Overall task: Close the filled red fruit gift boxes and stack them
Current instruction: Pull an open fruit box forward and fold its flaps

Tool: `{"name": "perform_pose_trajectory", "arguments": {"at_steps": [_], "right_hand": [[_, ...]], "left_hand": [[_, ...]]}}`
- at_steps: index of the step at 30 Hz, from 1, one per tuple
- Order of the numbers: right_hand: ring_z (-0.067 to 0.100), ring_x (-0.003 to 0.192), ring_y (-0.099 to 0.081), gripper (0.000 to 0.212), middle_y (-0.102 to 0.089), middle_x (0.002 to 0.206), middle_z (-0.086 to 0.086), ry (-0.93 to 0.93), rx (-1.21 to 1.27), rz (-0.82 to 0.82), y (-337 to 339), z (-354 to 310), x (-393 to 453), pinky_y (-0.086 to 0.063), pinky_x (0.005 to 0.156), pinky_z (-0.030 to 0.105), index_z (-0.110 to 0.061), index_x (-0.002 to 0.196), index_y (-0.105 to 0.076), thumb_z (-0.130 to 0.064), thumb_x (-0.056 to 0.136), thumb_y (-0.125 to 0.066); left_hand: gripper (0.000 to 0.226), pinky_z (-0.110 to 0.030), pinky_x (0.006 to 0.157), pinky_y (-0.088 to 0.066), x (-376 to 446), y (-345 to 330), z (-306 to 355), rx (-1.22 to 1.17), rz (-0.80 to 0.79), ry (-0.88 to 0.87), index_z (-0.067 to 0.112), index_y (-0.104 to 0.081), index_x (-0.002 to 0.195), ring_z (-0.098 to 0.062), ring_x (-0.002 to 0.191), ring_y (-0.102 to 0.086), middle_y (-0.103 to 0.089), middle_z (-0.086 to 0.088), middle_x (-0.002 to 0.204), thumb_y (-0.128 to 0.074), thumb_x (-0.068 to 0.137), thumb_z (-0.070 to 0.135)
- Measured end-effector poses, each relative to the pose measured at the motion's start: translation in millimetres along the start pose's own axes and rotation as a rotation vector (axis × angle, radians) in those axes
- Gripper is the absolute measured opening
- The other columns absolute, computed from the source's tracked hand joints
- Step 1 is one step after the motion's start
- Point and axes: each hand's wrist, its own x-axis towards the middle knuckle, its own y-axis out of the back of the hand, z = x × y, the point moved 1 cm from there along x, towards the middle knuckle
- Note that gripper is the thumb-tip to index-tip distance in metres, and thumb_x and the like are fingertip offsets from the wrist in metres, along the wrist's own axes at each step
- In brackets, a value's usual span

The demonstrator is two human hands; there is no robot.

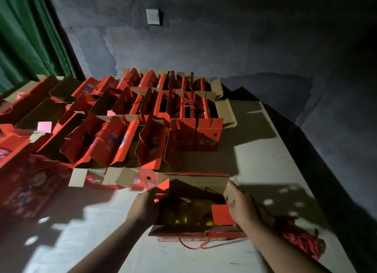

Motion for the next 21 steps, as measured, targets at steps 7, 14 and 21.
{"name": "perform_pose_trajectory", "arguments": {"at_steps": [7,14,21], "right_hand": [[0.028,0.126,-0.065,0.086,-0.066,0.141,0.009,0.025,-0.010,0.003,29,38,55,-0.055,0.103,0.036,-0.028,0.161,-0.039,0.007,0.088,-0.065],[0.030,0.112,-0.070,0.070,-0.074,0.125,0.006,0.122,-0.044,0.015,33,55,68,-0.059,0.092,0.037,-0.039,0.154,-0.048,-0.006,0.093,-0.060],[0.010,0.074,-0.063,0.112,-0.061,0.084,-0.016,0.240,-0.026,-0.041,24,68,50,-0.048,0.064,0.025,-0.069,0.153,0.006,-0.018,0.093,-0.075]], "left_hand": [[0.038,-0.021,0.052,-0.057,49,-43,45,0.095,-0.005,0.011,0.028,-0.071,0.125,-0.016,0.085,-0.072,-0.074,0.002,0.126,-0.064,0.097,0.002],[0.033,-0.041,0.071,-0.065,49,-53,56,0.006,-0.009,0.058,0.019,-0.063,0.136,-0.028,0.099,-0.073,-0.071,-0.007,0.128,-0.061,0.103,0.015],[0.038,-0.046,0.080,-0.065,31,-56,46,-0.268,-0.040,0.070,0.012,-0.060,0.143,-0.032,0.133,-0.058,-0.062,-0.007,0.142,-0.054,0.106,0.006]]}}
